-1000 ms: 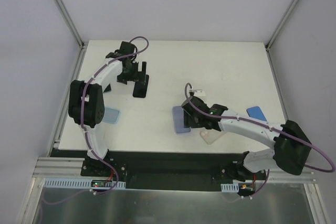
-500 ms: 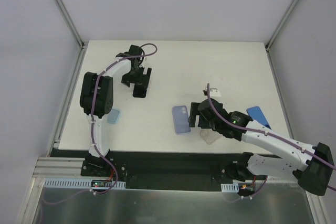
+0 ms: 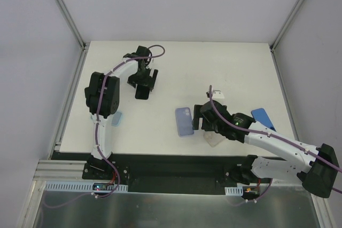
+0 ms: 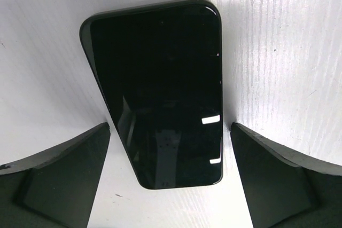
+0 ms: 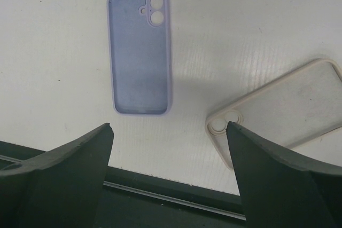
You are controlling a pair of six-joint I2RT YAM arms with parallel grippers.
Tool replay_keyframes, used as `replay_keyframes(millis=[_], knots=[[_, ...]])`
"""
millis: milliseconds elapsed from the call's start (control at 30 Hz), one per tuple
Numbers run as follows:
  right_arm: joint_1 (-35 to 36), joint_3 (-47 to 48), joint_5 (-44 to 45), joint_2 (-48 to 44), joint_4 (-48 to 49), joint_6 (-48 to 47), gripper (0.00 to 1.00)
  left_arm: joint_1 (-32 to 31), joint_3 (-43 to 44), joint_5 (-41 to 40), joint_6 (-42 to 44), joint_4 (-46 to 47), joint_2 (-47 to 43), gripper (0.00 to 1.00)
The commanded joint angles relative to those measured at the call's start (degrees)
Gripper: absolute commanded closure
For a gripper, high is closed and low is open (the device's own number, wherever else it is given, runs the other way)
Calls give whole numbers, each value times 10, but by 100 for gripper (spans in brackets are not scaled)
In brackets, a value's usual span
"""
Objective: Put the phone into the phone case
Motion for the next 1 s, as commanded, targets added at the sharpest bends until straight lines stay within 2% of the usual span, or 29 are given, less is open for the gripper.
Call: replay_keyframes(millis=[0,133,200,400,500,633,767,900,967], knots=[[1,1,19,-4,-6,-1,11,-10,10,-19,7,-9,17,9],[2,-4,22,-12,1,13,11,-10,0,-17,-11,-9,8,29],[0,-13,22,-16,15,21,11,-10,-9,-15,-21,-9,-6,33],[-24,0,6,-21,45,61,12,-9,-37,82,-68,-8,-53,53],[-54,4,-23,-17,79,80,19,-9,-55,109,-94,-9,-77,61],[-101,34,-59,23,120,81,25,-10,-84,139,-131,-4,-109,66],[-155,84,-139,96,142,94,30,-11,-143,177,-150,21,-153,68],[-165,108,-214,181,223,109,34,-11,-192,213,-166,58,-189,69],[-166,135,-262,216,229,123,36,-12,-217,237,-173,79,-204,69]])
